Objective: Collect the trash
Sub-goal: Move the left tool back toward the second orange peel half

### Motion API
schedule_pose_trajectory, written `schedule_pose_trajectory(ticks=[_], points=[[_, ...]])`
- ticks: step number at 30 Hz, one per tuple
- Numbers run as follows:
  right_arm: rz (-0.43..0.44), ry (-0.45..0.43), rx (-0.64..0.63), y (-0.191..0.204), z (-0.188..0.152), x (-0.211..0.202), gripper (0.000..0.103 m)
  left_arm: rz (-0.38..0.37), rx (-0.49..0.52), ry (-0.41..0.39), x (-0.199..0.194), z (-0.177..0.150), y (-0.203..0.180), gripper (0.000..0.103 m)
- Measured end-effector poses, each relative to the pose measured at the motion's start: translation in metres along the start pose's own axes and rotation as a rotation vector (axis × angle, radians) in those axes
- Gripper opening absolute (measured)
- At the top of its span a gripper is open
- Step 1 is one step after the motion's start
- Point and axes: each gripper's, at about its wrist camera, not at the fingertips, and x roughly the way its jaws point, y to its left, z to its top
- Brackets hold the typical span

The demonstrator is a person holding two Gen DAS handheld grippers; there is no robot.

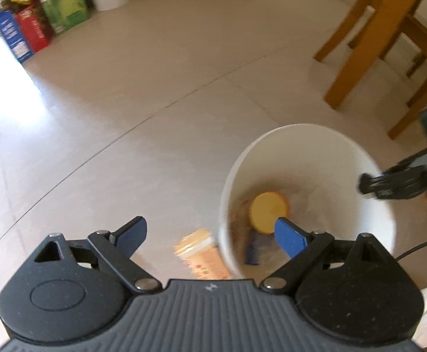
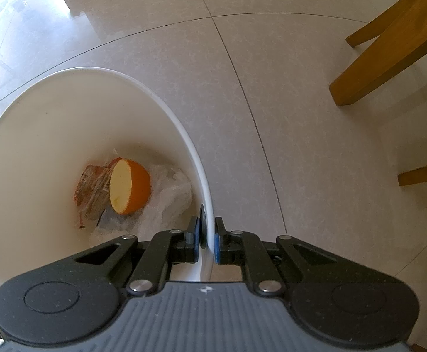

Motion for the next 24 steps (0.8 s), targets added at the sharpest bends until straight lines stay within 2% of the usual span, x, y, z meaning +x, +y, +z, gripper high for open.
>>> schedule_pose_trajectory(ticks=[7,11,16,21,24], points=[[-0.003,-0.001,-0.002,0.001,0.000,0.000,0.012,0.017,-0.138,0.011,0.011,-0.030,0.057,0.094],[-0.003,-0.003,-0.004,0.001,-0.001,0.000,0.012,0.080,-0.212,-0.013,0.022,-0.049,0.085,0.094],[-0.006,-0.003,-0.002,0.001,-0.001,0.000,0.012,0.109,-0.311,-0.034,0.051,-0.082,0.122,0.094],[-0.012,-0.006,-0.010,0.003,-0.002,0.000,0.012,0.158,-0.402,-0.012,0.089,-0.119,0.151,0.094],[-0.014,-0.007,-0.010,0.003,-0.002,0.000,0.012,0.176,-0.490,0.003,0.112,-0.141,0.172,0.094]])
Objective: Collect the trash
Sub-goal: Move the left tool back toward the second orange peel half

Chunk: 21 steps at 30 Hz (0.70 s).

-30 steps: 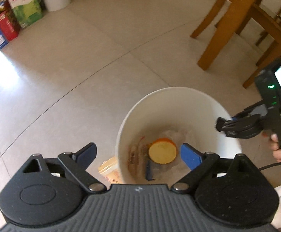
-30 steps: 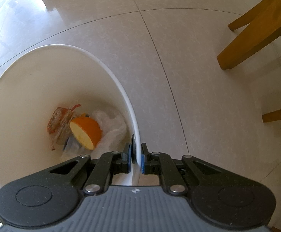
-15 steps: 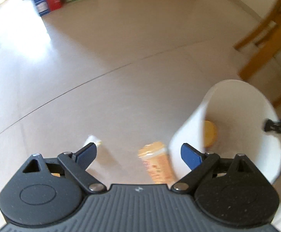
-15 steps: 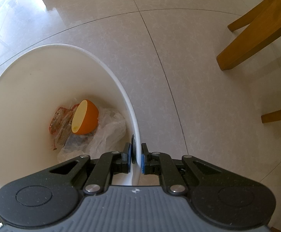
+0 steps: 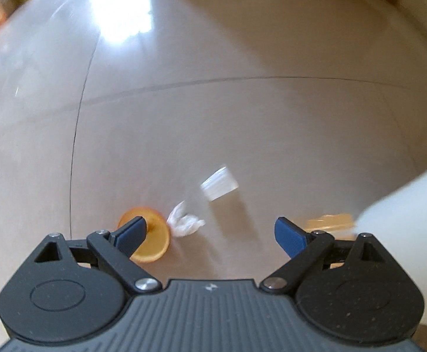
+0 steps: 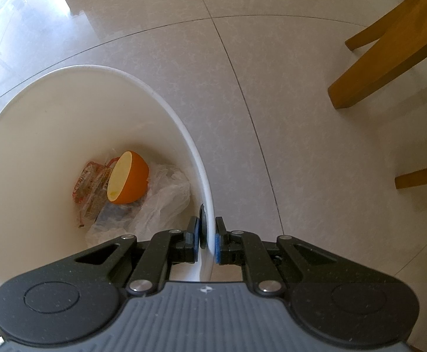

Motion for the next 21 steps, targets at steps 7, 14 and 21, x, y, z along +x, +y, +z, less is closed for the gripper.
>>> schedule_pose_trajectory(ticks=[7,14,21], points=[[-0.007,0.000,0.003,0.002,0.000,0.000,0.013,0.126,0.052,0.015,0.056,-0.032,0.027,0.094],[-0.008,-0.002,-0.002,0.003,0.000,0.000,0.012,0.196,0.066,-0.005,0.091,-0.065,0.045,0.094],[-0.013,0.001,0.004,0.003,0.000,0.000,0.013,0.197,-0.021,0.030,0.115,-0.089,0.061,0.093]])
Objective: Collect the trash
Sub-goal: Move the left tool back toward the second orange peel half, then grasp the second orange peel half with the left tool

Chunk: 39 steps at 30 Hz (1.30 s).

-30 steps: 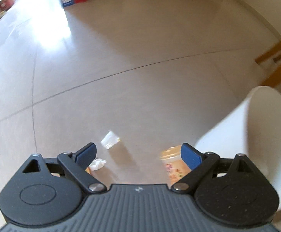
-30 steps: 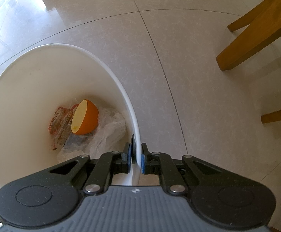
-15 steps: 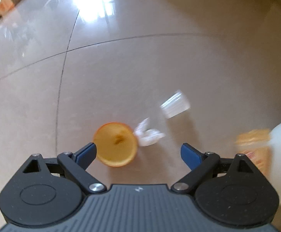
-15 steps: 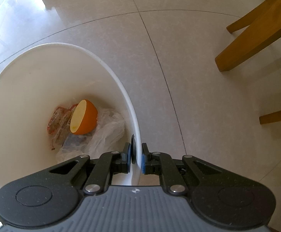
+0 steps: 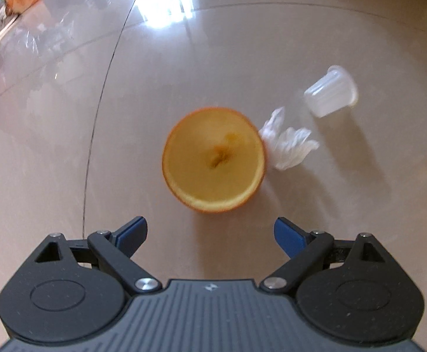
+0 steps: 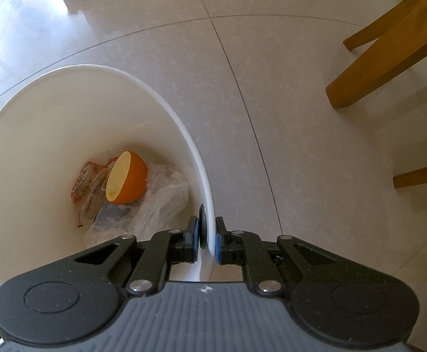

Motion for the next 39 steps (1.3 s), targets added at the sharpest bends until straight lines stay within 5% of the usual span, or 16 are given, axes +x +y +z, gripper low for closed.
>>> schedule_pose_trajectory(ticks=[9,20,33,39], points=[[-0.002,0.002,0.002,0.000,0.000,0.001,0.013,-0.007,-0.049,-0.033,0.016,0.007,0.004,0.093],[-0.010,0.002,-0.001,0.002,-0.001,0.002,0.013,0.039,0.043,-0.086,0.022,0.028,-0.006,0.092],[-0.006,0.007,0.001,0.001,0.001,0.002,0.013,0.037,0.092,-0.081,0.017,0.037,-0.012,0.067],[-0.002,0.005,-0.003,0.000,0.000,0.002,0.013,0.052,0.135,-0.068,0.003,0.042,-0.014,0.064]])
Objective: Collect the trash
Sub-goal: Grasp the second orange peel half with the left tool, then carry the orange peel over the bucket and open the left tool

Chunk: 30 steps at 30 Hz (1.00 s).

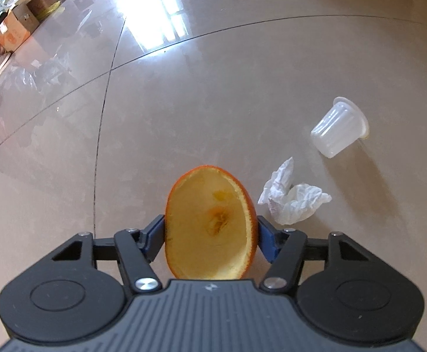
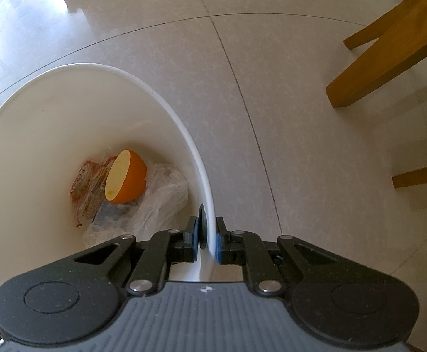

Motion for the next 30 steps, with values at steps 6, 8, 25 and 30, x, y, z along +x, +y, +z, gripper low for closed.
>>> schedule_pose_trajectory(ticks=[6,8,25,30], points=[[-0.004,-0.001,-0.009,0.002,-0.001,0.001,0.013,-0.017,0.050,-0.001,-0.023,0.007,0.000,0.063],[-0.001,0.001,-0.005,0.001,0.000,0.002,0.013,-0.025,0.074,-0.008,-0.035,0.010,0.000,0.063],[0.000,0.009,0.002,0.001,0.001,0.004,0.013,-0.257,0.477,-0.133,-0.213,0.055,-0.052,0.062],[0.004,0.016,0.005,0.000,0.002,0.004,0.013,-0.375,0.570,-0.183,-0.284,0.071,-0.086,0.062]])
